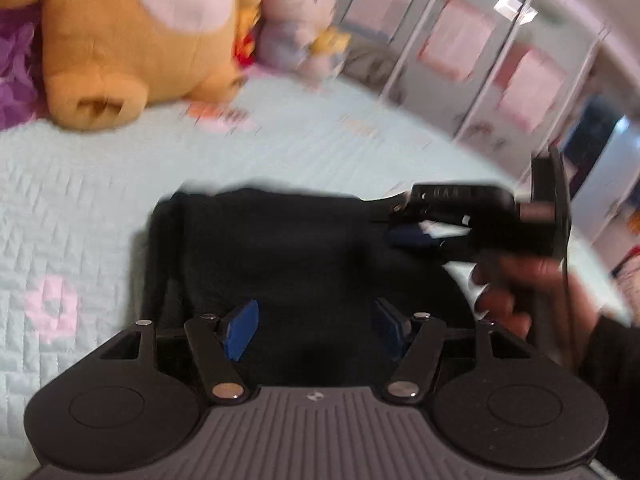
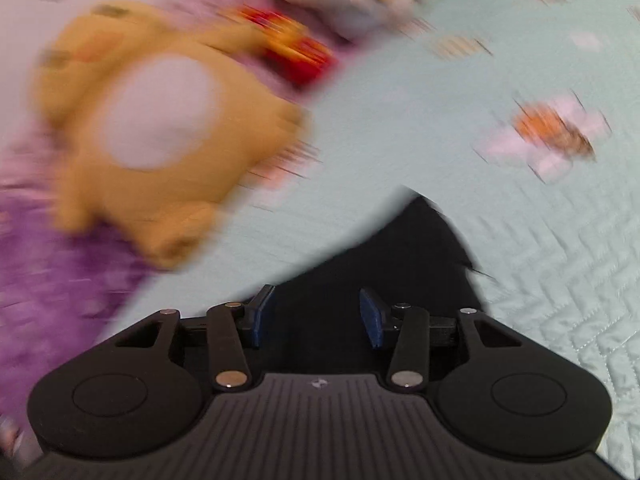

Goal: Fold clothes

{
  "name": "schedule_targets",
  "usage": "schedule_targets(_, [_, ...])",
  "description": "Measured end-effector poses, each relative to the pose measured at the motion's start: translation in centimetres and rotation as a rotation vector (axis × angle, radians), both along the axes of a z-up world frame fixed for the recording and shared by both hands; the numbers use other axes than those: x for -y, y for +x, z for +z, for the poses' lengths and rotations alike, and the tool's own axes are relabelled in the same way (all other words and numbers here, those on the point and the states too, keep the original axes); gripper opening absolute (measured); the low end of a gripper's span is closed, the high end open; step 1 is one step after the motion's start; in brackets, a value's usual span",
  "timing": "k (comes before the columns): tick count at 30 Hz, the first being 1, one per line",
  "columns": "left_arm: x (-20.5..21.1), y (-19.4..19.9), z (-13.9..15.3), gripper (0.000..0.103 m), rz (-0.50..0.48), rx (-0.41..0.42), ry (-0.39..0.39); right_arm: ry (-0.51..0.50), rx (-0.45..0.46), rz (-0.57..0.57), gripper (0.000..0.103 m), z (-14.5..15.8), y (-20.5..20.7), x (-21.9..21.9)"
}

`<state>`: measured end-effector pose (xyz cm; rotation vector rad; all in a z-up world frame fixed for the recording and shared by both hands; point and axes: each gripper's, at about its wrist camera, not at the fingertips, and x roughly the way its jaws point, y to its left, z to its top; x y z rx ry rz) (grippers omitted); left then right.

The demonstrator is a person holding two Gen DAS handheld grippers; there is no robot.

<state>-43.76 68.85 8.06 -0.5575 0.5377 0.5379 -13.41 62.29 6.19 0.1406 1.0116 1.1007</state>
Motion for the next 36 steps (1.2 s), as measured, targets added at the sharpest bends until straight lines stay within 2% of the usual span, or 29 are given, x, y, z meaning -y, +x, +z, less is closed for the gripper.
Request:
schedule_targets(1, [-0.5, 0.3, -0.7, 0.064, 0.005, -0.01, -0.01, -0.007, -0.01, -0.018, 0.026, -0.1, 0.8, -0.5])
schedule_targets(2, [-0.8, 0.2, -0.8, 0.064, 0.004, -0.001, -0.019, -0.013, -0.019, -0.036, 0.019, -0.3, 1.6, -1.0])
schedule_targets(3, [-0.9, -0.1, -0.6, 0.064, 0.003, 0.012, -0.027, -0.02, -0.029, -0.054, 0.019, -0.4, 2.4, -1.4])
schedule_targets(5, [-0.6, -0.8, 0.2, 0.064, 0.004, 0.037, -0.032, 0.024, -0.04, -0.068, 0.022, 0.6, 2.1, -0.4])
schedule_targets(7, [0.0, -1.3, 1.3, 0.066, 0.005, 0.076, 0.001, 0.084, 0.026, -0.02, 0.026, 2.2, 0.0, 1.9])
schedule_targets(8, [0.1, -1.2, 1.7, 0.069, 0.007, 0.089, 0.023, 0.097, 0.057, 0.013, 0.035, 2.4, -1.4, 3.4])
schedule_targets(10, [-0.6, -0.1, 1.8, 0.072, 0.015, 0.09, 0.063, 0.112, 0.106, 0.076, 0.044, 2.6, -4.4, 6.6])
schedule_targets(12, [-2.0, 1.1, 1.0, 0.072, 0.033, 0.045, 0.067, 0.078, 0.137, 0.12, 0.044, 1.3, -7.0, 9.1])
schedule_targets(14, [-3.4, 1.6, -0.3, 0.066, 0.057, 0.013, 0.013, 0.008, 0.206, 0.129, 0.043, -0.2, -8.9, 10.9])
schedule_targets(17, [-3.5, 0.4, 0.1, 0.066, 0.08, 0.043, -0.03, 0.011, 0.263, 0.113, 0.043, -0.5, -10.5, 14.6])
schedule_targets(19, [-2.2, -1.0, 1.3, 0.068, 0.1, 0.067, -0.006, 0.027, 0.295, 0.094, 0.043, 0.3, -11.4, 16.2])
schedule_targets(22, [0.4, -2.7, 1.9, 0.078, 0.115, 0.086, 0.051, 0.033, 0.363, 0.09, 0.044, 1.4, -12.5, 16.2])
schedule_targets(24, [1.4, -2.7, 0.9, 0.079, 0.13, 0.025, 0.062, 0.012, 0.364, 0.131, 0.044, 1.2, -12.8, 14.9])
schedule_targets(27, [3.0, -2.6, 0.3, 0.078, 0.158, -0.09, 0.102, -0.023, 0.351, 0.093, 0.041, 1.3, -13.2, 15.6])
schedule_targets(32, [6.5, -3.4, 2.0, 0.079, 0.155, -0.152, 0.17, -0.075, 0.331, 0.014, 0.044, 1.5, -14.0, 17.3])
schedule_targets(36, [8.9, -3.2, 3.9, 0.079, 0.125, -0.162, 0.177, -0.103, 0.329, -0.032, 0.053, 4.3, -15.5, 18.0])
